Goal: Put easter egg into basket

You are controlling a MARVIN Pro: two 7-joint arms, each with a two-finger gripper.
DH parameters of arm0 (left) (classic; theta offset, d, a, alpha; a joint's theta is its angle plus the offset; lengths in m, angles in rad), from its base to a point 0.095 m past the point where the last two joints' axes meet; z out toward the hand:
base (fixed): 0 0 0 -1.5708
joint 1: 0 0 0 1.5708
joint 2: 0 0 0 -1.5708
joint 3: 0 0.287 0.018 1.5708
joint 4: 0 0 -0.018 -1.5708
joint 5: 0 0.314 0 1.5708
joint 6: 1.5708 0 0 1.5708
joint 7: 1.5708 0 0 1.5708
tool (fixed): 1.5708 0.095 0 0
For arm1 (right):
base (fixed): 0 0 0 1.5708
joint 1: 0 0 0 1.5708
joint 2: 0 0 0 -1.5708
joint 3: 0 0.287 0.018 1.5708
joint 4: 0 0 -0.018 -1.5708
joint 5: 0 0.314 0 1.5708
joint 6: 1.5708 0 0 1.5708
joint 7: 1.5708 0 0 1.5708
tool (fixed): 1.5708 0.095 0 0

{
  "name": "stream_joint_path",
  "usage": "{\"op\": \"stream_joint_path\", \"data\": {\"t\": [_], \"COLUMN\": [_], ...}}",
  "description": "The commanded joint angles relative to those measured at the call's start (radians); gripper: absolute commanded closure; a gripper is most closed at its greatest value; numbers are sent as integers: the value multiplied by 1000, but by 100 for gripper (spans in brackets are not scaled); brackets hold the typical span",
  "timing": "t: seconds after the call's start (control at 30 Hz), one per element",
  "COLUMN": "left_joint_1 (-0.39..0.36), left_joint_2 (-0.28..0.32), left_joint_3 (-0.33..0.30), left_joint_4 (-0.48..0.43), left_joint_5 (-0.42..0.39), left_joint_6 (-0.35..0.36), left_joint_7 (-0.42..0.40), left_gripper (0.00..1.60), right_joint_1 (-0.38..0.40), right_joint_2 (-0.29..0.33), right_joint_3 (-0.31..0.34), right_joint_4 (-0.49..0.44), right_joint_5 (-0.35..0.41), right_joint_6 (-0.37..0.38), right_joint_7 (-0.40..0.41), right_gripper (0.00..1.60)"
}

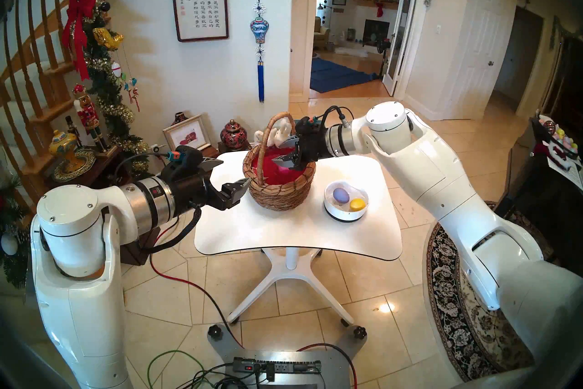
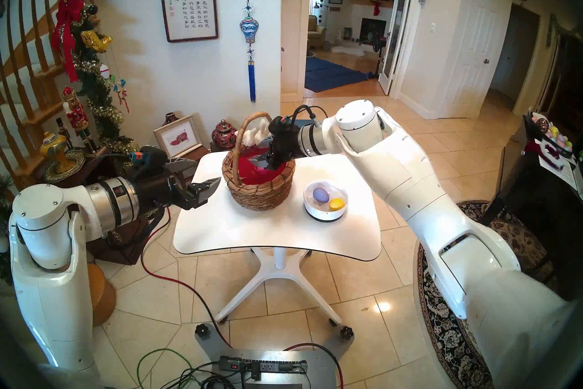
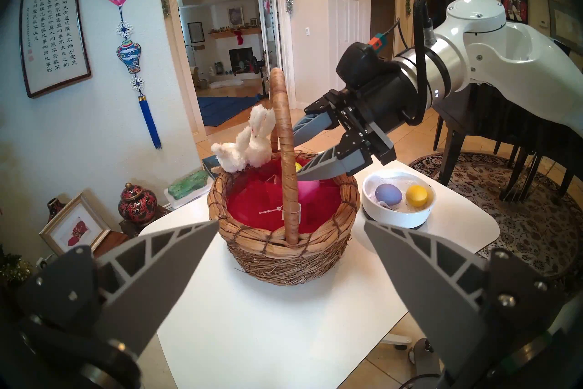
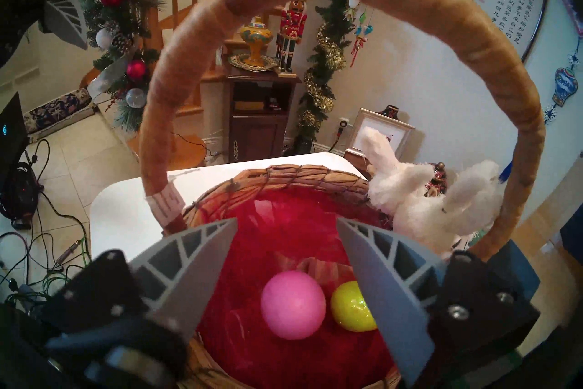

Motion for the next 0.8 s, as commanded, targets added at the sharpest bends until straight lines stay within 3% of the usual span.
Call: {"op": "stream_joint_path", "data": {"t": [0.0, 0.23, 0.63, 0.73, 0.77], "left_joint_1": [-2, -2, -2, -2, -2], "left_joint_2": [1, 1, 1, 1, 1], "left_joint_3": [2, 2, 2, 2, 2], "left_joint_4": [-5, -5, -5, -5, -5], "left_joint_5": [0, 0, 0, 0, 0], "left_joint_6": [0, 0, -1, -1, -1], "left_joint_7": [0, 0, -1, -1, -1], "left_gripper": [0, 0, 0, 0, 0], "right_joint_1": [3, -17, -171, -200, -215], "right_joint_2": [9, 62, 245, 243, 269], "right_joint_3": [12, 32, 158, 201, 202], "right_joint_4": [-17, -71, -240, -243, -262], "right_joint_5": [8, 17, 70, 58, 73], "right_joint_6": [-1, 26, 82, 96, 96], "right_joint_7": [6, 10, 15, 26, 18], "right_gripper": [35, 33, 30, 31, 31]}}
